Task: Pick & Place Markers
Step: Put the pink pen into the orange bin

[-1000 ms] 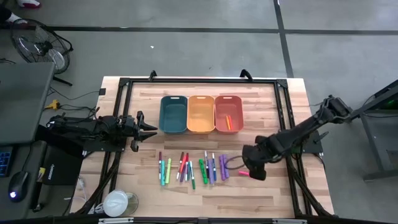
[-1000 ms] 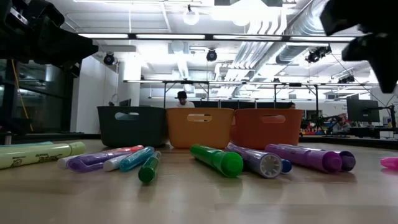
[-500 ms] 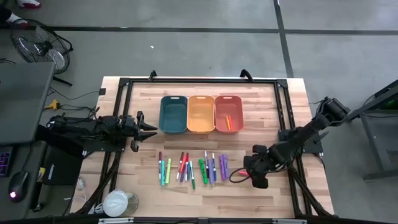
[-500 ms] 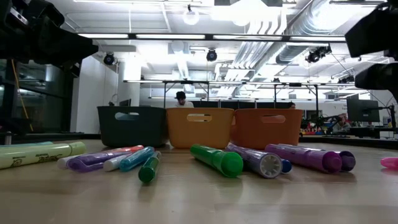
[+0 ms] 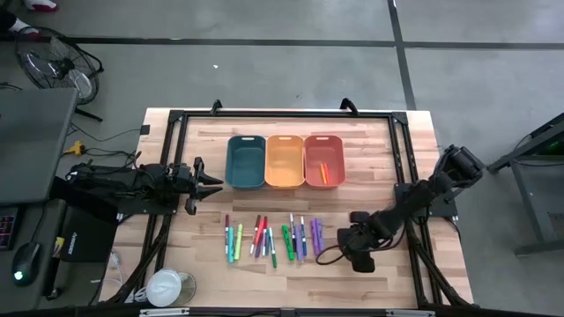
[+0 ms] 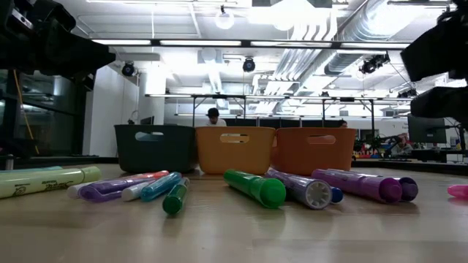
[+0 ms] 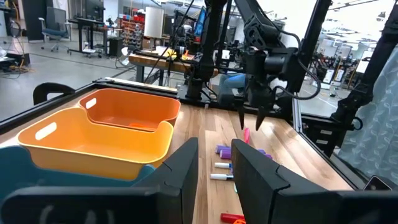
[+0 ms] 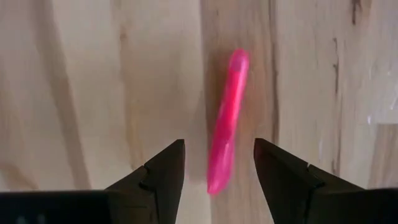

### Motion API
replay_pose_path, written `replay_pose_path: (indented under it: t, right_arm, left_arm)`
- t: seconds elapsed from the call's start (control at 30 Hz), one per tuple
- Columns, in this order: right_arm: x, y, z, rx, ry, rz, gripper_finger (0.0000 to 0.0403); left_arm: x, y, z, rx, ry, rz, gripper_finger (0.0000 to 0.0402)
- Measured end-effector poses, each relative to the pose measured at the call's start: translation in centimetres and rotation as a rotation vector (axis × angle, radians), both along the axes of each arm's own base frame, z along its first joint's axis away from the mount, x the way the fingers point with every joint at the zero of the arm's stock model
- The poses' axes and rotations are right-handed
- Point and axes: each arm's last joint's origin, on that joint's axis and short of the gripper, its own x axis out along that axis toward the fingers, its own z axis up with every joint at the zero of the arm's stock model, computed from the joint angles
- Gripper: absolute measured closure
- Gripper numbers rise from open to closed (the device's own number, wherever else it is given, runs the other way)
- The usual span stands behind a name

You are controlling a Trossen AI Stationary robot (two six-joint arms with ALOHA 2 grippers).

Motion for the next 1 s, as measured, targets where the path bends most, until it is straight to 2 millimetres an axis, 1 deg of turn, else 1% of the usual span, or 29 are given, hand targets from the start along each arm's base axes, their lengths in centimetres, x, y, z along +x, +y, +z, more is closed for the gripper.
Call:
replay_pose_path:
  t: [0.3,0.53,0.77,1.0]
  right_arm:
    - [1.1,0.5,-1.7,-0.016,0.007,-0.015,0.0219]
    - [1.3,0.6,-2.8,-0.07,0.023,-0.08,0.0234]
    - [1.4,0.5,-3.2,-0.118,0.008,-0.087,0.0253]
    - [1.3,0.4,-3.3,-0.142,-0.007,-0.106,0.0258]
  left_arm:
    - [0.0,0.0,0.0,0.0,0.0,0.0,0.0308]
    - [0.0,0.0,-0.1,0.001,0.007,0.0,0.0308]
    - [0.0,0.0,-0.2,0.002,0.017,0.0,0.0308]
    - [0.0,0.0,-0.2,0.002,0.017,0.0,0.0308]
